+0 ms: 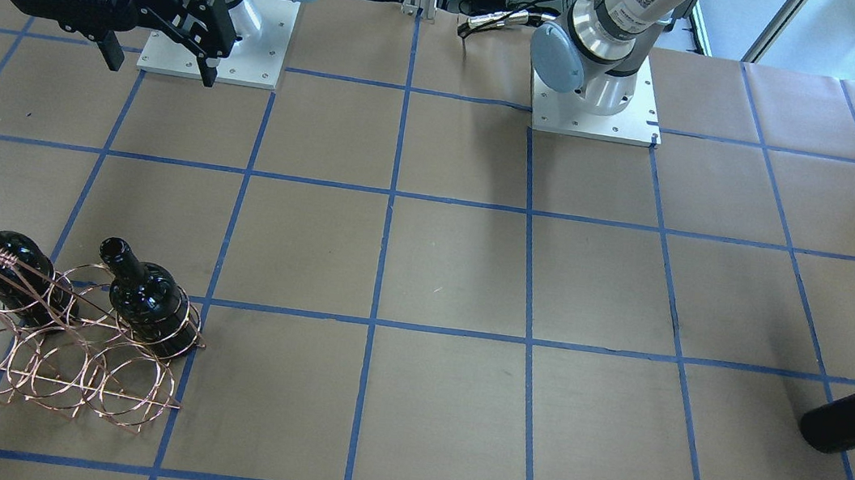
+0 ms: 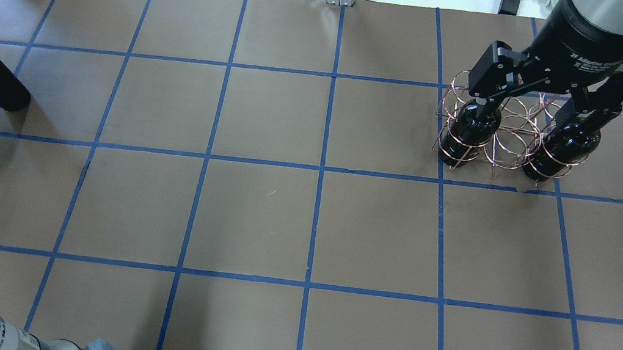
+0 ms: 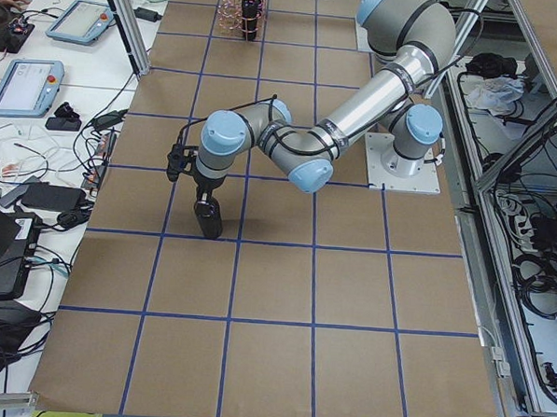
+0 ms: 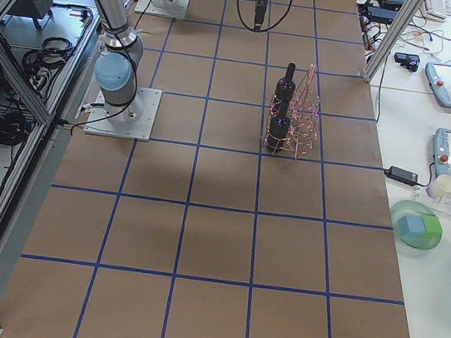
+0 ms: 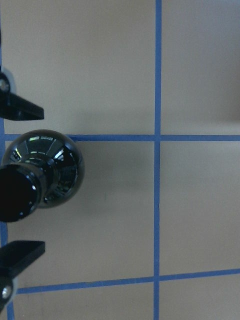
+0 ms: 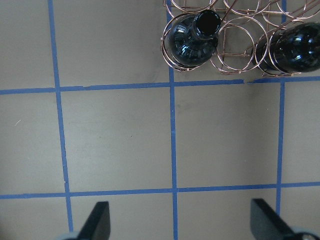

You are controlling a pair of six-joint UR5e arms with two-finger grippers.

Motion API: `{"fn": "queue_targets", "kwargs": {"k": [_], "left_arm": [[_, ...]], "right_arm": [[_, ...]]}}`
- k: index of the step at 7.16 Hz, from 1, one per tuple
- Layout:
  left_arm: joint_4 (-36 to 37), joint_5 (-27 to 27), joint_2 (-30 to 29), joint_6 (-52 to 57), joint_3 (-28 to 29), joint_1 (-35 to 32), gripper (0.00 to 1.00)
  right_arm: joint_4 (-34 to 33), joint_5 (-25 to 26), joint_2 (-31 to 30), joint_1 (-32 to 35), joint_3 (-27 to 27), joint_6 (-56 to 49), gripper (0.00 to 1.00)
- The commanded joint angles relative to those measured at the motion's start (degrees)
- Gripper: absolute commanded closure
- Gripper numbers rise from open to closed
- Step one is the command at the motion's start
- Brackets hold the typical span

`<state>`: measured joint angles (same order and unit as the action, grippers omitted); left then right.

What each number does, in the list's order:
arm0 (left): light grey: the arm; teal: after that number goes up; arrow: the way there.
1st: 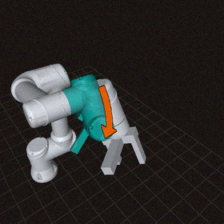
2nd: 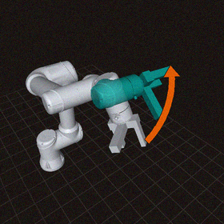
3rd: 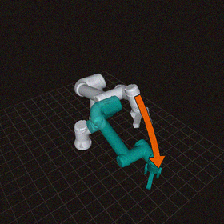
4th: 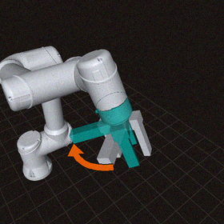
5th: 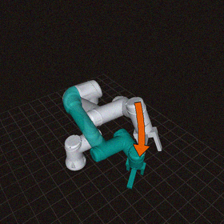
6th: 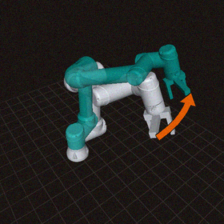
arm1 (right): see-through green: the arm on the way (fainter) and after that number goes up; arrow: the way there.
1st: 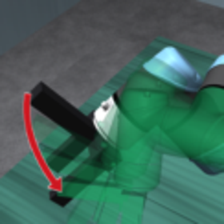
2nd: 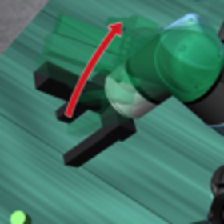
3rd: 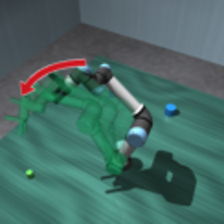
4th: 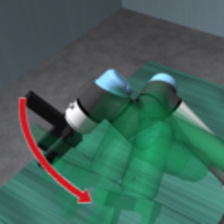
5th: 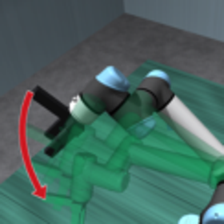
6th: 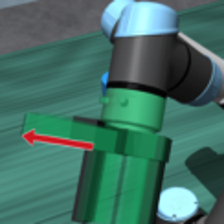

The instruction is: Place wine into wine basket

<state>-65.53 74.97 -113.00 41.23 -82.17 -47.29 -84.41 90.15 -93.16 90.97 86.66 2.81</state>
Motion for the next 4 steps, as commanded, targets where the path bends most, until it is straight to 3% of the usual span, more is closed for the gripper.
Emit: {"fn": "queue_targets", "kwargs": {"k": [1, 2, 3, 4], "left_arm": [[0.0, 0.0, -0.3, 0.2, -0.1, 0.0, 0.27], [0.1, 0.1, -0.3, 0.7, 0.0, 0.0, 0.60], [1.7, -0.1, -0.6, 0.5, -0.1, -0.1, 0.85], [1.7, -0.1, -0.6, 0.8, -0.1, -0.1, 1.00]], "right_arm": [[-0.1, -0.1, 0.0, 0.0, 0.0, 0.0, 0.00], [0.1, -0.1, 0.0, 0.0, 0.0, 0.0, 0.00], [0.1, 0.1, 0.0, 0.0, 0.0, 0.0, 0.00], [0.1, 0.0, 0.0, 0.0, 0.0, 0.0, 0.00]]}}
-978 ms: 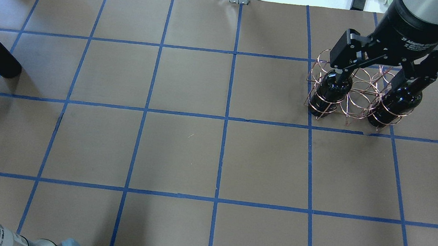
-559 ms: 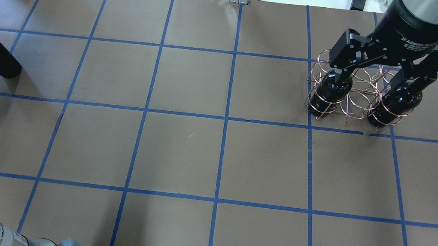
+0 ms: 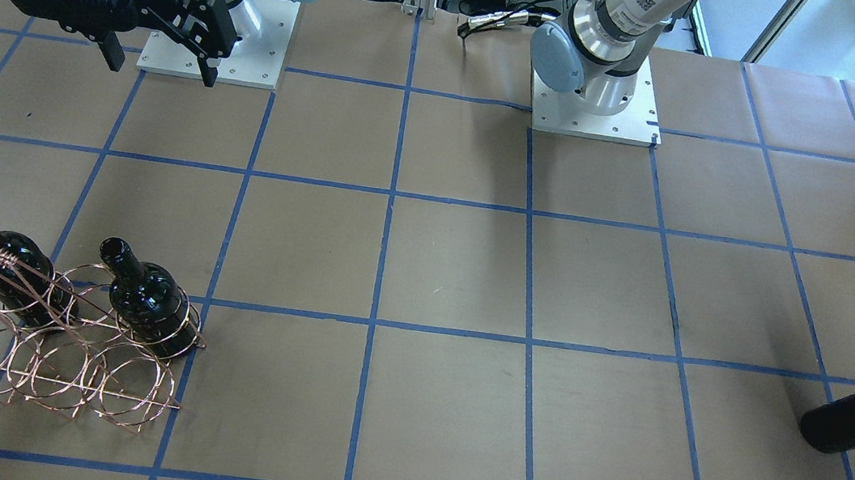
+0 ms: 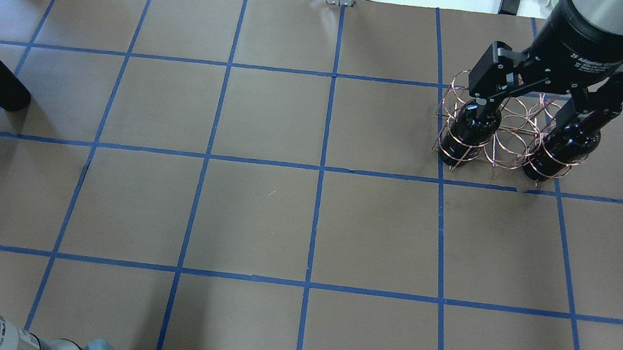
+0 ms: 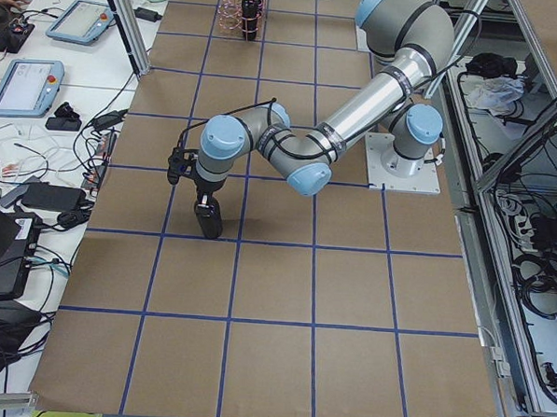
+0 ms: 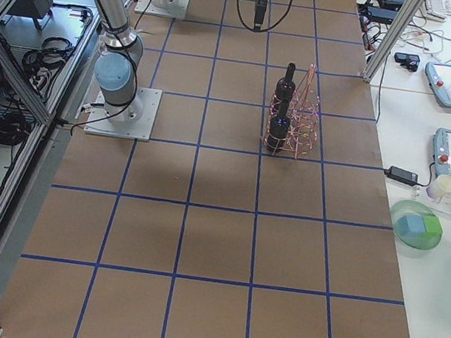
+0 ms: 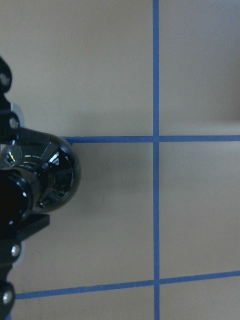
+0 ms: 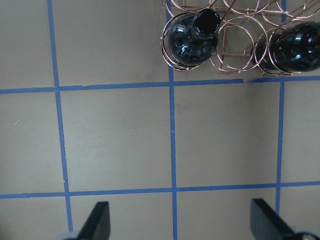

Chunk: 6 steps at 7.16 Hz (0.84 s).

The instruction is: Place wine into wine basket

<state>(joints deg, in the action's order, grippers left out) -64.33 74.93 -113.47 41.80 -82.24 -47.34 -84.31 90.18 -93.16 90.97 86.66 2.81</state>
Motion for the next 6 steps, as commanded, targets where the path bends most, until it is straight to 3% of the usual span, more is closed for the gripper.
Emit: {"fn": "queue_targets", "kwargs": {"k": [1, 4, 6], "left_arm": [[0.7, 0.0, -0.1, 0.2, 0.0, 0.0, 1.00], [0.1, 0.6, 1.8, 1.9, 0.0, -1.3, 1.00], [-4.5, 4.6, 6.7, -3.7, 0.1, -7.6, 1.00]], "right_arm": [[0.0, -0.2, 0.0, 0.0, 0.0, 0.0, 0.00], [-0.2, -0.3, 0.0, 0.0, 0.0, 0.0, 0.00], [-0.2, -0.3, 0.0, 0.0, 0.0, 0.1, 0.00]]}}
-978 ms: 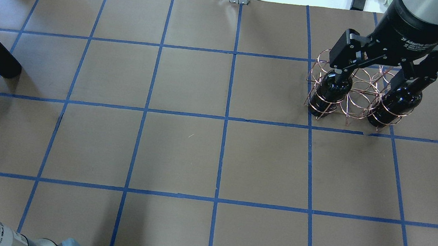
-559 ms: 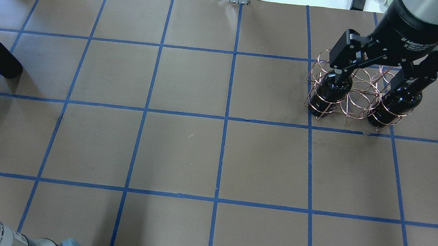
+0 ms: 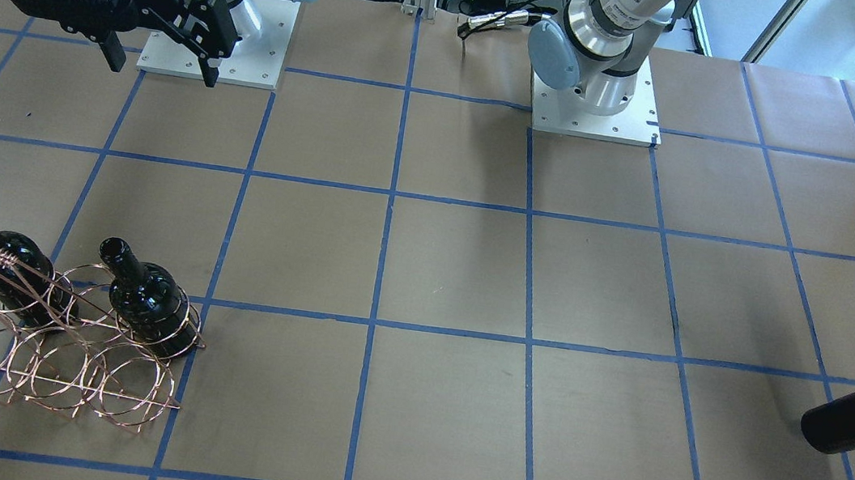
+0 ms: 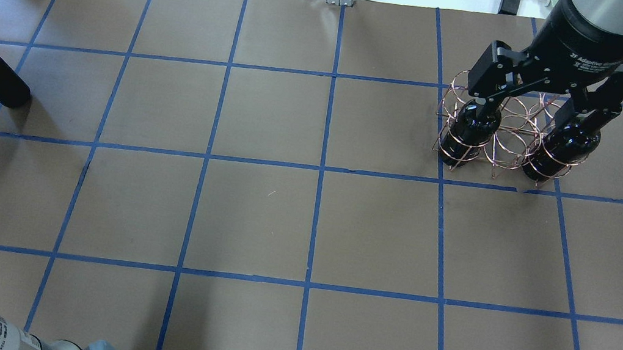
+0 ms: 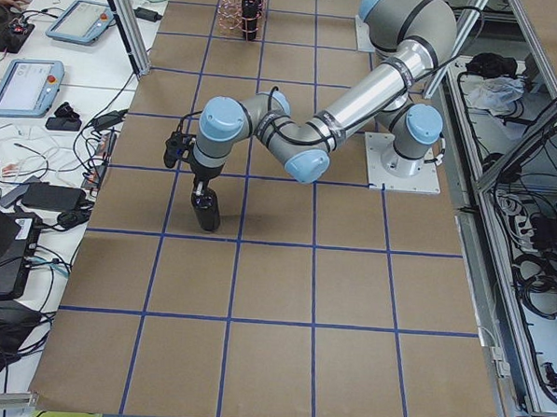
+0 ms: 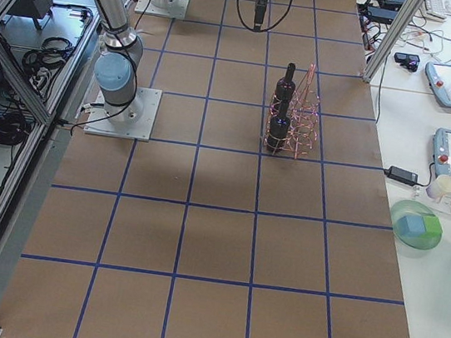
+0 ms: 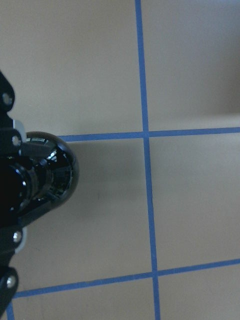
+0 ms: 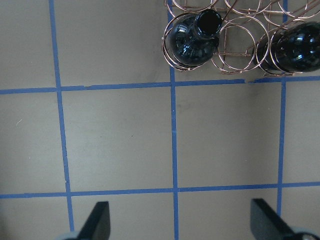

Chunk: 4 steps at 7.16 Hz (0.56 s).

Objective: Place wine into wine basket
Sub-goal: 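Carry the dark wine bottle with the left gripper toward the table center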

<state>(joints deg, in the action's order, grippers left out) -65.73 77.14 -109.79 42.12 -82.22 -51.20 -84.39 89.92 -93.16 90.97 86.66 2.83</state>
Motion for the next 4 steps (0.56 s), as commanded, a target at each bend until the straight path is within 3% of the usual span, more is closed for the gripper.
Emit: {"fn": "queue_targets", "kwargs": {"k": [1, 4], "left_arm": [[-5.4, 1.9, 5.4, -8.7, -0.2, -5.9, 1.00], [-7.5, 2.1, 12.1, -23.4, -5.0, -14.0, 1.00]], "right_arm": [[0.1, 0.1, 0.0, 0.0, 0.0, 0.3, 0.00], [0.1, 0.1, 0.0, 0.0, 0.0, 0.3, 0.00]]}}
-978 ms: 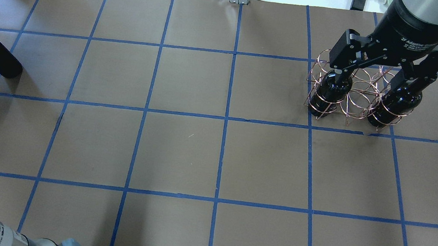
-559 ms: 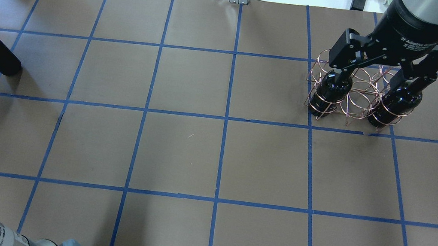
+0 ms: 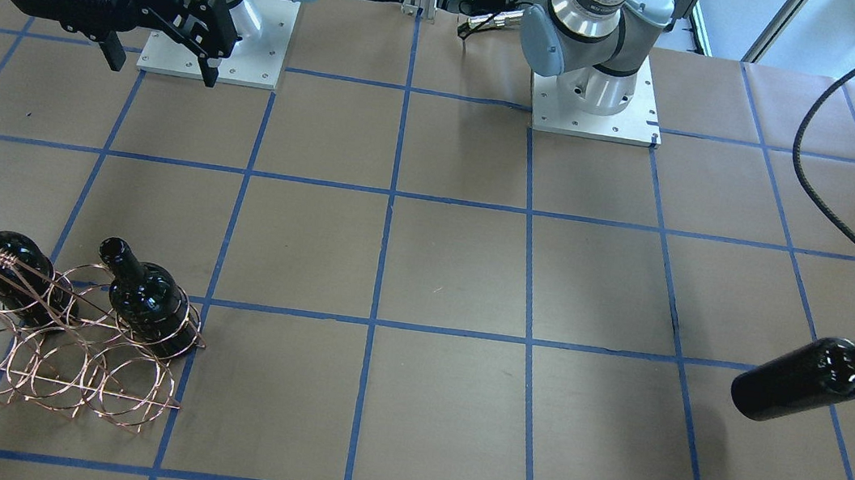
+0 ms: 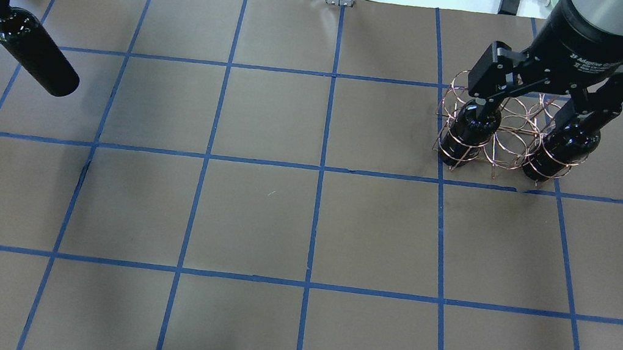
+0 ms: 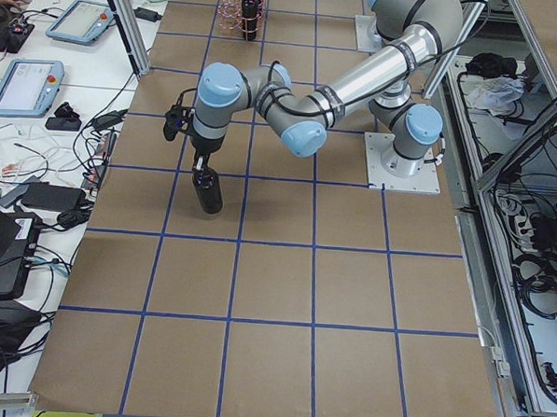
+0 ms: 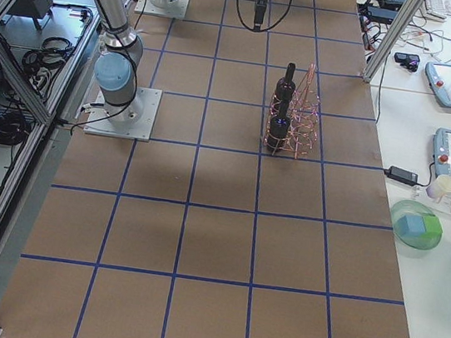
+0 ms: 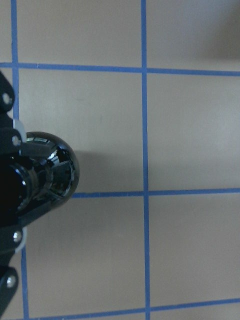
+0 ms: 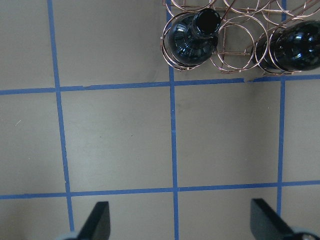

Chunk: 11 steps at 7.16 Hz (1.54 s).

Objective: Place wine into wine basket
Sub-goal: 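Carry the dark wine bottle with the left gripper toward the table center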

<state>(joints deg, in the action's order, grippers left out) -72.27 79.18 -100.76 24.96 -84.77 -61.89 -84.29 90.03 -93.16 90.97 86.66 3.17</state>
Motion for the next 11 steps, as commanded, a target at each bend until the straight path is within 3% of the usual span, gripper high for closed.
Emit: {"fn": "queue_targets", "kwargs": {"k": [1, 5, 6, 7, 11], "left_arm": [[-1.5, 0.1, 5.4, -10.6, -4.8, -5.9, 1.00], [-1.4, 1.1, 10.5, -24.8, -11.6, -20.2, 1.00], [-0.8, 7.1, 10.2, -26.9, -12.2, -25.4, 1.00], [0.2, 8.1, 9.3, -31.5, -12.3, -29.7, 1.00], [11.5, 8.4, 8.3, -36.5, -18.4, -34.4, 1.00]], "right_arm": [[0.1, 0.1, 0.0, 0.0, 0.0, 0.0, 0.00], [0.1, 0.0, 0.0, 0.0, 0.0, 0.2, 0.00], [0.1, 0.0, 0.0, 0.0, 0.0, 0.2, 0.00], [0.1, 0.0, 0.0, 0.1, 0.0, 0.3, 0.00], [0.3, 0.4, 0.0, 0.1, 0.0, 0.3, 0.00]]}}
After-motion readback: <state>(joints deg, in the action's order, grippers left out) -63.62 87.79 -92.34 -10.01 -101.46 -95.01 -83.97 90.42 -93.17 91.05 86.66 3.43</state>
